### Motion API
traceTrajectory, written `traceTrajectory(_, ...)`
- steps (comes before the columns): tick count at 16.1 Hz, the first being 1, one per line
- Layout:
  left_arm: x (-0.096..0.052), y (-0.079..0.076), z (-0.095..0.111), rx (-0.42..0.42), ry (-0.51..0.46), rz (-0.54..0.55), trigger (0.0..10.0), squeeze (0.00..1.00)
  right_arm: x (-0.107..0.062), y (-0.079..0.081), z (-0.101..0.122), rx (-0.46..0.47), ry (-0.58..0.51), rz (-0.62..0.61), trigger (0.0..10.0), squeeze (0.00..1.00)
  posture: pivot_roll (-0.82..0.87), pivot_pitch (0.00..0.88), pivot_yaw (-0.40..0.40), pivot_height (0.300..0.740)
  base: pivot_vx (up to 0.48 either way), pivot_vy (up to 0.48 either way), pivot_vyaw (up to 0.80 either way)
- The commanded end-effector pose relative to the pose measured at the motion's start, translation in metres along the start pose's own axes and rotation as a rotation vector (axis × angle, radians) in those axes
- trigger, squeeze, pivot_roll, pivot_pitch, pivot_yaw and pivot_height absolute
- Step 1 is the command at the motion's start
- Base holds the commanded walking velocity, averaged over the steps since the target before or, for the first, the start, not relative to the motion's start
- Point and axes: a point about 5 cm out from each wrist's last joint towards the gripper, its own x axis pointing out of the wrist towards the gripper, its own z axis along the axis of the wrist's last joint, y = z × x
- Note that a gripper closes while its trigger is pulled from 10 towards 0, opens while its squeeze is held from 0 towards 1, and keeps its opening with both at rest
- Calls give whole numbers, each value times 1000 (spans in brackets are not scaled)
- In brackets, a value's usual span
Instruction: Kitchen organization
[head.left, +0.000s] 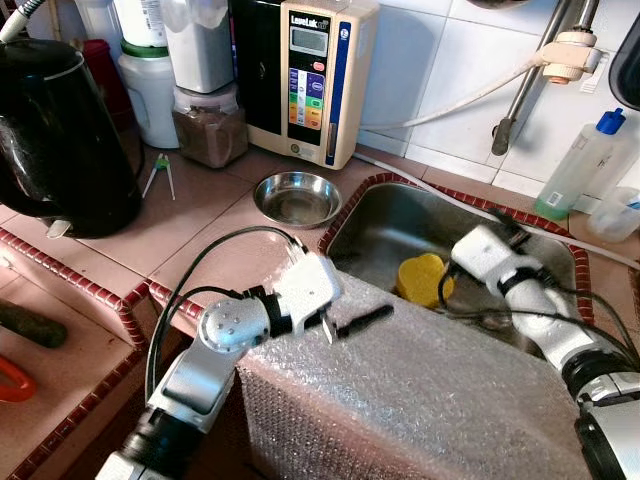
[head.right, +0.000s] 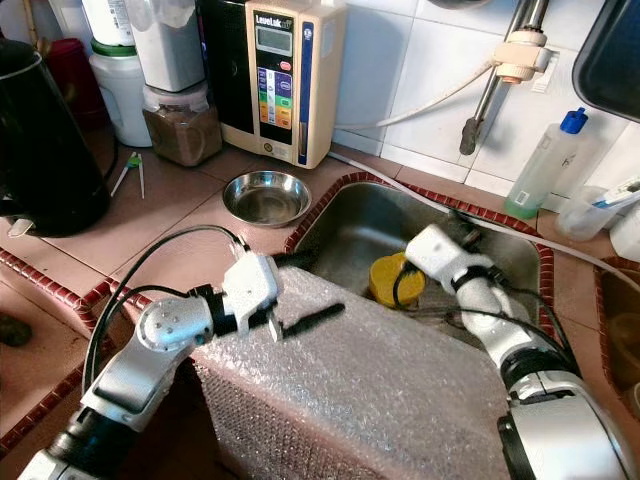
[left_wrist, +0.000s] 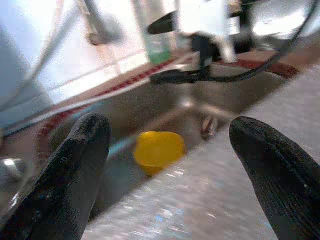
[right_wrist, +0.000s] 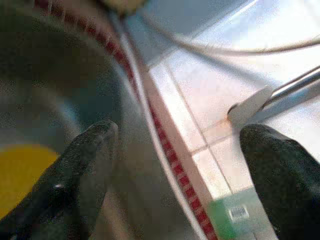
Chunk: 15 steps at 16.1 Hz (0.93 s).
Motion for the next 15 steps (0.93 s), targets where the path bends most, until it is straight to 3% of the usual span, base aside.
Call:
traceTrajectory(1, 0, 15, 7, 13, -31, 91, 10000, 1000, 5, -3, 19, 104, -121, -23, 10000, 1000, 176, 0, -62, 740, 0, 0, 0)
traceTrajectory(3, -1, 24, 7, -13, -44, 163, 10000, 1000, 0, 8, 26, 138, -192, -4, 10000, 1000, 173, 0, -61, 740, 0, 0, 0)
traceTrajectory(6, 0, 39, 2, -36, -28, 302, 10000, 1000, -19, 40, 36, 224, -270, 154, 10000, 1000, 154, 0, -66, 740, 0, 0, 0)
traceTrajectory(10, 1, 54, -13, -160, 19, 474, 10000, 1000, -53, 69, 41, 221, -313, 323, 10000, 1000, 112, 0, -72, 740, 0, 0, 0)
traceTrajectory(13, 8, 61, -20, -291, 28, 575, 10000, 1000, -72, 76, 52, 230, -329, 371, 10000, 1000, 89, 0, -72, 740, 0, 0, 0)
traceTrajectory(15, 12, 62, -24, -334, 46, 614, 10000, 1000, -80, 78, 63, 241, -344, 387, 10000, 1000, 74, 0, -69, 740, 0, 0, 0)
